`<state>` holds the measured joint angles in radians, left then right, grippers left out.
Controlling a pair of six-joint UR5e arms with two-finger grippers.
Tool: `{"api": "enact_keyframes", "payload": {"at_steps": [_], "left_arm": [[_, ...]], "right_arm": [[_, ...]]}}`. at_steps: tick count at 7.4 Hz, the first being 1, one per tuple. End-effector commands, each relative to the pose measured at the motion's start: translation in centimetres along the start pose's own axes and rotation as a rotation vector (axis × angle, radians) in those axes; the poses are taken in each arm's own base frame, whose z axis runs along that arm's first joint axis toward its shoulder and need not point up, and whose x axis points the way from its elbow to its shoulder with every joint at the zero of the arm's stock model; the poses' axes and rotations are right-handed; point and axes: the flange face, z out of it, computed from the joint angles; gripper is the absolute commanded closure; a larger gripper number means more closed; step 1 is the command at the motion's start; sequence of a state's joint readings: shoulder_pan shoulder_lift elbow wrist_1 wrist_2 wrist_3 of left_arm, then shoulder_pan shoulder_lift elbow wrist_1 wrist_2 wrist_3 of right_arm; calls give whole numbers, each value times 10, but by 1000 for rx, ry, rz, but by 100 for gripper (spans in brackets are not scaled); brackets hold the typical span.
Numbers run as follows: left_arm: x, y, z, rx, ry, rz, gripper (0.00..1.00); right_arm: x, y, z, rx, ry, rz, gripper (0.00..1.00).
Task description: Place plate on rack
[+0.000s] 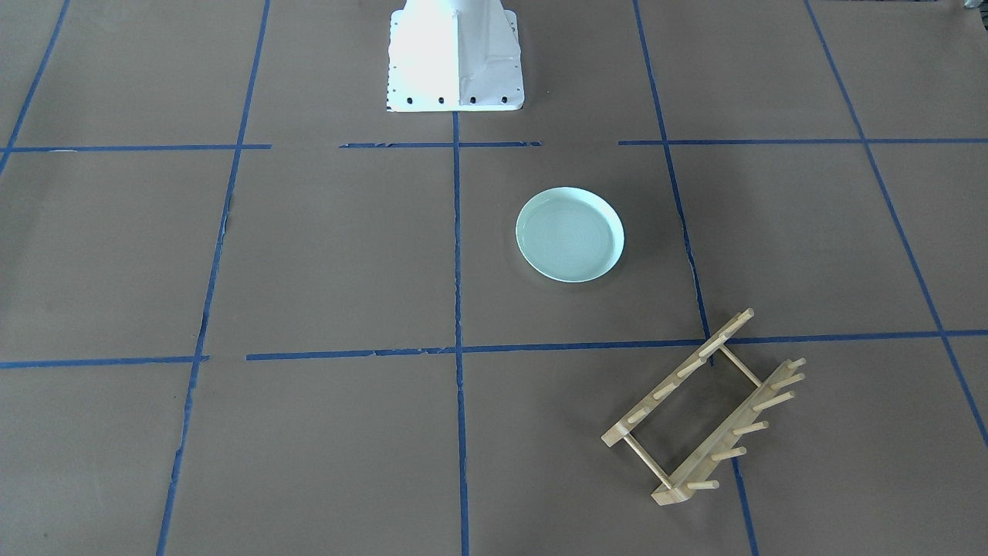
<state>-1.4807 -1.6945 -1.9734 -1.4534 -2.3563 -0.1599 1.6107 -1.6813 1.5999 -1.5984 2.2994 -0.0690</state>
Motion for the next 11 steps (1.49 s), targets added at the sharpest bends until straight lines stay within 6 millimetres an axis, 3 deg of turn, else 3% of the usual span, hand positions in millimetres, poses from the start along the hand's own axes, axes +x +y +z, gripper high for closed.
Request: {"api": "enact_keyframes", "payload": {"at_steps": [1, 4, 5, 6, 10, 11], "left_arm": [[110, -23, -1, 16, 70, -53, 0], [260, -48, 22, 1, 134, -164, 0], [317, -41, 45, -14, 130, -203, 0], [356, -31, 66, 3, 98, -234, 0], [491, 19, 211, -125, -13, -318, 0], [506, 29, 233, -105, -12, -334, 0]], "right_arm": [[0, 0, 0, 0, 0, 0, 0], [0, 0, 0, 0, 0, 0, 0], [0, 0, 0, 0, 0, 0, 0], [0, 0, 0, 0, 0, 0, 0], [1, 0, 0, 0, 0, 2, 0], [0, 0, 0, 0, 0, 0, 0]]}}
